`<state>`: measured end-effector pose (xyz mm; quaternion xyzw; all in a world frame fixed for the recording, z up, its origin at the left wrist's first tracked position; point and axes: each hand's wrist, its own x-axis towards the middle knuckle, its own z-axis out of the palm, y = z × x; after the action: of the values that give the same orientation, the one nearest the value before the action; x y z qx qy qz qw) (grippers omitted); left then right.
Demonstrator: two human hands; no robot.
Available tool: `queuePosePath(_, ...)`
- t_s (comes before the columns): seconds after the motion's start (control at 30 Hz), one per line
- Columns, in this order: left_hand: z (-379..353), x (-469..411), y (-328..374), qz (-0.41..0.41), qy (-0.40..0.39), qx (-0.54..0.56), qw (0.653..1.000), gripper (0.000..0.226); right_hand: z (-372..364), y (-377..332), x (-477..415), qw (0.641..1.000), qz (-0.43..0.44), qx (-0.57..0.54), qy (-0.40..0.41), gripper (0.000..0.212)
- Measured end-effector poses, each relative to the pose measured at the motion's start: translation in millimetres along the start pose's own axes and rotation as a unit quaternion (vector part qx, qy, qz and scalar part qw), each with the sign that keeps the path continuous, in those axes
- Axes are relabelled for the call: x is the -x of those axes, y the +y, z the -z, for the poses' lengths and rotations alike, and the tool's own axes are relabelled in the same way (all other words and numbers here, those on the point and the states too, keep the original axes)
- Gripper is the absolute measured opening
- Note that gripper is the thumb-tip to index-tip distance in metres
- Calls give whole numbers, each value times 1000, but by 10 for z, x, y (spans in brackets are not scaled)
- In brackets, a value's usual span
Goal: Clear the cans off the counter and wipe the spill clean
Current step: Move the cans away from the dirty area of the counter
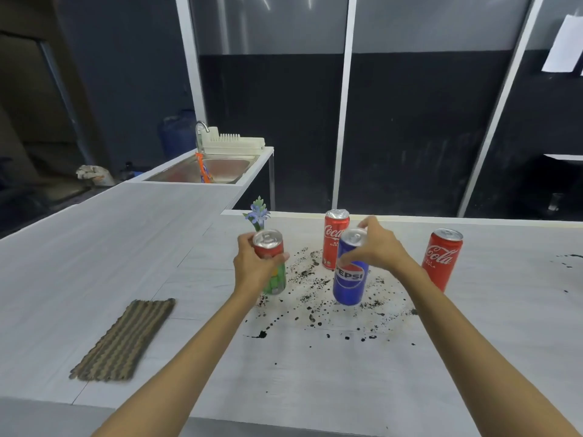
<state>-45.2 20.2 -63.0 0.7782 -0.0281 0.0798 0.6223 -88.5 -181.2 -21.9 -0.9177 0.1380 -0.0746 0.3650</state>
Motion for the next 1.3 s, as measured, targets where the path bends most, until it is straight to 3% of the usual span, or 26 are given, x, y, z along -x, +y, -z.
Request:
queuePosePath(0.2,309,-102,310,-37,55,39,997,70,16,-539,22,991,96,-88,16,62)
queuePosePath(0.57,1454,-778,-204,13,166,17,986,67,-1124,-1427,-330,972,110,-180,-103,56)
queuePosePath(0.97,2429,-1784,-1013,47,162,0,986,63,-2696,-2416,-1293,985,107,-113,-78,67)
queuePosePath(1.3,2679,-2051,-1349,70,163,15,984,66,-3250,-2548,-1754,988,59,-117,-79,69)
